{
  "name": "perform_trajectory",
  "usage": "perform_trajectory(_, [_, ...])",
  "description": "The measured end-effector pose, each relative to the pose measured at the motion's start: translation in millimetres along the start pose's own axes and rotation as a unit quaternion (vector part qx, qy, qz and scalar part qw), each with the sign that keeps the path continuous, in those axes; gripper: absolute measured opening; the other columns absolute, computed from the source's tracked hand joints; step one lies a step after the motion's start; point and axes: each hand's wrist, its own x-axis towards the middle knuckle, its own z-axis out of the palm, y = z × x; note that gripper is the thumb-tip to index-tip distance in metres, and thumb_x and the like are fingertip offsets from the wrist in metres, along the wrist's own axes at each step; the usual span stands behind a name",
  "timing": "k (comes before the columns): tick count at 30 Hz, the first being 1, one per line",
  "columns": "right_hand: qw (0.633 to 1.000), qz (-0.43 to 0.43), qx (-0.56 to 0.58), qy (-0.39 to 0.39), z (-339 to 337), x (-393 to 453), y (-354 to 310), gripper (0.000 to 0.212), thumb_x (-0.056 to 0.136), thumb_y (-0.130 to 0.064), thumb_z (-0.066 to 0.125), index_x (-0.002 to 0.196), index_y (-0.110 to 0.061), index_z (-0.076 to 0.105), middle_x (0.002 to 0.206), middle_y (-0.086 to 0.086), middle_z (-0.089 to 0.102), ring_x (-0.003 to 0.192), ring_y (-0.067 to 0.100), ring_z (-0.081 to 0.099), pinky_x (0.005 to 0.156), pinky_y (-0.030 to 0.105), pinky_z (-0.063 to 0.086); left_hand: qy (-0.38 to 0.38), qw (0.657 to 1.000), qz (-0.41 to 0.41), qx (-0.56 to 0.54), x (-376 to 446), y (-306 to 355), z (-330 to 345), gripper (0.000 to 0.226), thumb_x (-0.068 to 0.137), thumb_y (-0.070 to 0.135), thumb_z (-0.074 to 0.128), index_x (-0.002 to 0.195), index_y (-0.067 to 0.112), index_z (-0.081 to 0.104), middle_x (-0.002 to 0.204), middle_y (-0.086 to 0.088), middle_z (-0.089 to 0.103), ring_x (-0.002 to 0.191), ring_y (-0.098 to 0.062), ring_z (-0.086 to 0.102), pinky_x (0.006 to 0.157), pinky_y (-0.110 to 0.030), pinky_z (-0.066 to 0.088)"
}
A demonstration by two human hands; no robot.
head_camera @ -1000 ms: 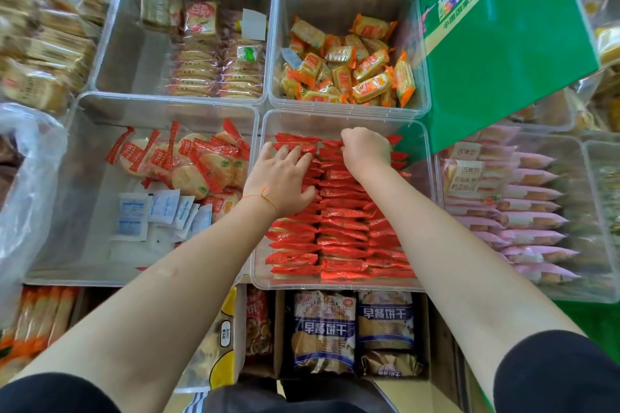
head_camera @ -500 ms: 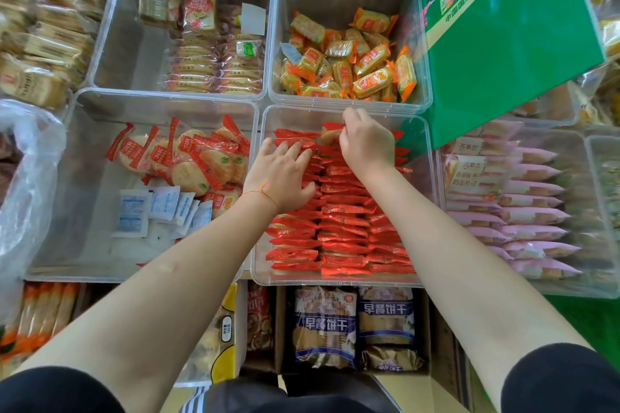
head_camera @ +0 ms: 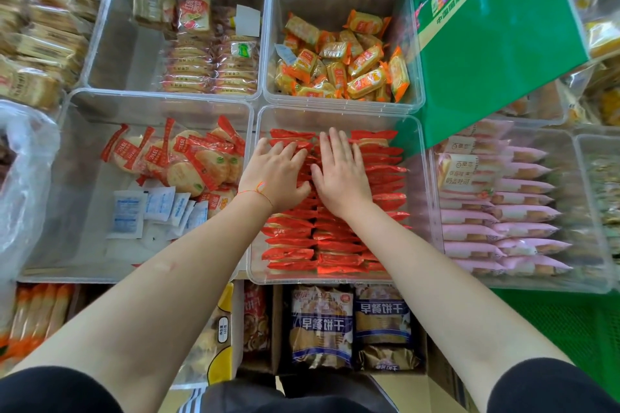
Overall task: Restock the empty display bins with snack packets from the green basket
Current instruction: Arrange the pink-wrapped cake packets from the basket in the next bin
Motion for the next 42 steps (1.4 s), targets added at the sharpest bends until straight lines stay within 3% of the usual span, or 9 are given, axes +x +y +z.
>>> perform_trajectory(3, [0.999, 0.019, -0.007, -0.026, 10, -3, 12, 0.073, 0.102, -0.056, 0.012, 0.158, -0.013, -0.004, 0.166, 0.008, -0.006, 0.152, 0.02, -0.01, 0.123, 0.039, -0.007, 0.001, 1.0, 0.001, -0.001, -1, 1, 0, 0.069, 0.089, 0.054, 0.036, 0.148, 0.018, 0.039, 0.151, -0.008, 0.043, 0.137, -0.026, 0.04, 0.117, -0.048, 0.014])
perform_trajectory(7, [0.998, 0.03, -0.005, -0.049, 6, 3, 9, 0.077, 0.098, -0.061, 0.005, 0.158, -0.014, -0.003, 0.166, 0.007, -0.005, 0.153, 0.02, -0.008, 0.123, 0.041, -0.006, 0.002, 1.0, 0.003, 0.002, 0, 1, 0, 0.07, 0.088, 0.054, 0.038, 0.149, 0.018, 0.038, 0.152, -0.009, 0.041, 0.138, -0.027, 0.038, 0.117, -0.048, 0.014])
perform_trajectory(11, [0.991, 0.014, 0.104, 0.079, -19, -6, 17, 0.051, 0.104, -0.038, 0.033, 0.147, -0.012, 0.042, 0.153, 0.012, 0.041, 0.144, 0.029, 0.032, 0.12, 0.048, 0.02, 0.009, 1.0, 0.001, -0.001, 0, 0, 0, 0.072, 0.088, 0.055, 0.038, 0.15, 0.019, 0.034, 0.152, -0.01, 0.04, 0.139, -0.027, 0.036, 0.117, -0.048, 0.017])
perform_trajectory(14, [0.98, 0.028, 0.044, 0.194, -30, -15, 32, 0.019, 0.088, -0.007, 0.058, 0.104, -0.005, 0.069, 0.103, 0.013, 0.066, 0.1, 0.034, 0.06, 0.084, 0.046, 0.045, 0.037, 0.999, 0.005, -0.032, -2, -1, -4, 0.069, 0.086, 0.048, 0.043, 0.148, 0.017, 0.039, 0.148, -0.012, 0.044, 0.137, -0.029, 0.037, 0.114, -0.046, 0.024])
perform_trajectory(20, [0.999, -0.02, -0.01, 0.023, -38, -8, 26, 0.016, 0.093, -0.019, 0.061, 0.105, -0.01, 0.066, 0.107, 0.007, 0.063, 0.107, 0.03, 0.053, 0.087, 0.042, 0.044, 0.073, 0.995, -0.035, -0.055, -25, 8, -4, 0.053, 0.084, 0.041, 0.046, 0.128, 0.014, 0.058, 0.142, -0.013, 0.049, 0.137, -0.03, 0.037, 0.118, -0.048, 0.001])
perform_trajectory(26, [0.996, -0.031, -0.077, 0.012, -41, -7, 17, 0.013, 0.092, -0.001, 0.052, 0.099, -0.006, 0.062, 0.102, 0.01, 0.061, 0.099, 0.031, 0.058, 0.077, 0.039, 0.045, 0.014, 0.999, -0.012, -0.026, -48, 21, 3, 0.061, 0.087, 0.051, 0.04, 0.144, 0.029, 0.043, 0.152, -0.008, 0.039, 0.142, -0.026, 0.032, 0.12, -0.051, -0.005])
perform_trajectory(29, [0.999, -0.025, -0.028, 0.028, -41, -6, 15, 0.015, 0.092, 0.003, 0.047, 0.092, -0.004, 0.06, 0.095, 0.013, 0.06, 0.088, 0.033, 0.059, 0.066, 0.034, 0.038, 0.006, 1.0, -0.013, -0.022, -46, 21, 3, 0.062, 0.087, 0.054, 0.038, 0.145, 0.034, 0.041, 0.155, -0.01, 0.036, 0.142, -0.027, 0.031, 0.121, -0.052, -0.001])
perform_trajectory(35, [0.994, -0.025, 0.071, 0.074, -38, -9, 6, 0.011, 0.095, -0.002, 0.048, 0.097, -0.002, 0.059, 0.095, 0.013, 0.059, 0.083, 0.032, 0.059, 0.066, 0.042, 0.051, 0.009, 1.0, -0.012, -0.01, -46, 21, 5, 0.063, 0.086, 0.055, 0.035, 0.145, 0.034, 0.043, 0.154, -0.011, 0.036, 0.14, -0.028, 0.034, 0.12, -0.052, 0.001])
perform_trajectory(42, [1.0, -0.02, -0.005, 0.017, -40, -10, 4, 0.018, 0.091, 0.008, 0.041, 0.087, -0.009, 0.046, 0.089, 0.008, 0.048, 0.091, 0.031, 0.055, 0.065, 0.035, 0.036, 0.005, 1.0, -0.012, -0.011, -46, 22, 4, 0.065, 0.087, 0.055, 0.034, 0.148, 0.032, 0.038, 0.157, -0.01, 0.032, 0.143, -0.027, 0.03, 0.12, -0.053, 0.002])
